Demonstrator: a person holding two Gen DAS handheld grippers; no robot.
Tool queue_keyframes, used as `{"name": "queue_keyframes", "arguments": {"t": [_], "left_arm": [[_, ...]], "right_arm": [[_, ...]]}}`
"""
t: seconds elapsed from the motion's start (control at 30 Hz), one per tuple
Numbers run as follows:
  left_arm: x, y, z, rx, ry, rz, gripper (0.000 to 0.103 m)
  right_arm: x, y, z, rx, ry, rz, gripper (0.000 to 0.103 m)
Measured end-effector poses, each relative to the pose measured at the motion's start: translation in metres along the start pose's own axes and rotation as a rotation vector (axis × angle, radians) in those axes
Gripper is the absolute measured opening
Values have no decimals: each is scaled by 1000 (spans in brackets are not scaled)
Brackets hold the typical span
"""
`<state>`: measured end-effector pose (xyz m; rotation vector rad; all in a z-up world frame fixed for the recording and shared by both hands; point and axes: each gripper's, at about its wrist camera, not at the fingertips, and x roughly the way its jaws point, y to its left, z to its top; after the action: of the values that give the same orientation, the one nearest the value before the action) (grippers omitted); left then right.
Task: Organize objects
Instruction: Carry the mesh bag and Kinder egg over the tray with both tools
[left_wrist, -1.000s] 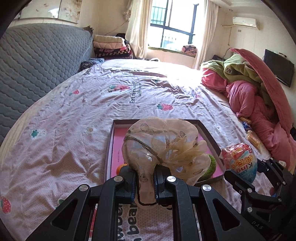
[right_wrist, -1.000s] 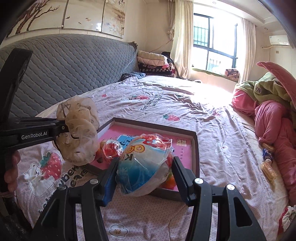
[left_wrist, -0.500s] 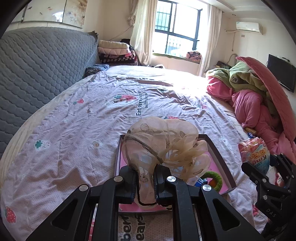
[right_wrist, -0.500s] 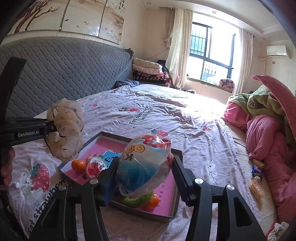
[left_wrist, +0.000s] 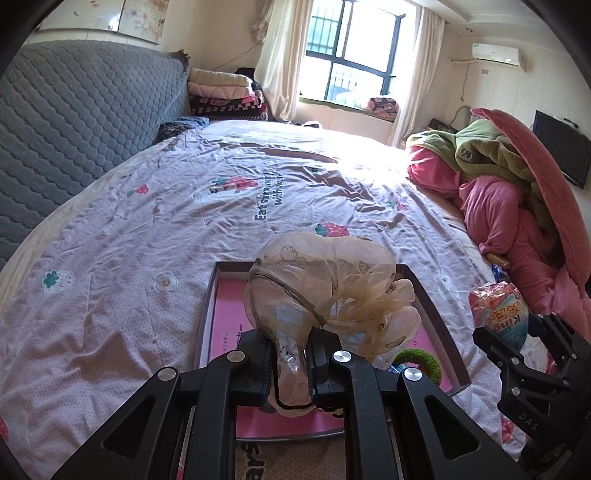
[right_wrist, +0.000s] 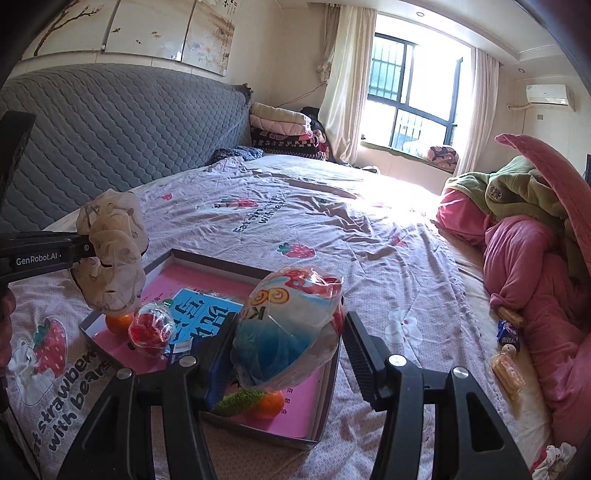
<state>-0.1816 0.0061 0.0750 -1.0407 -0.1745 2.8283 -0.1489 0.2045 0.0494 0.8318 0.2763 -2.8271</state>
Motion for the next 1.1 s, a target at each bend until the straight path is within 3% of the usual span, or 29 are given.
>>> {"name": "queue_keyframes", "arguments": {"t": [0.8, 1.1], "left_arm": [[60, -27, -38, 69, 126, -12, 14], [61, -36, -39, 112, 111, 9, 14]], "right_arm": [[46, -11, -39, -8, 181, -14, 56], [56, -10, -45, -14, 217, -36, 56]]}}
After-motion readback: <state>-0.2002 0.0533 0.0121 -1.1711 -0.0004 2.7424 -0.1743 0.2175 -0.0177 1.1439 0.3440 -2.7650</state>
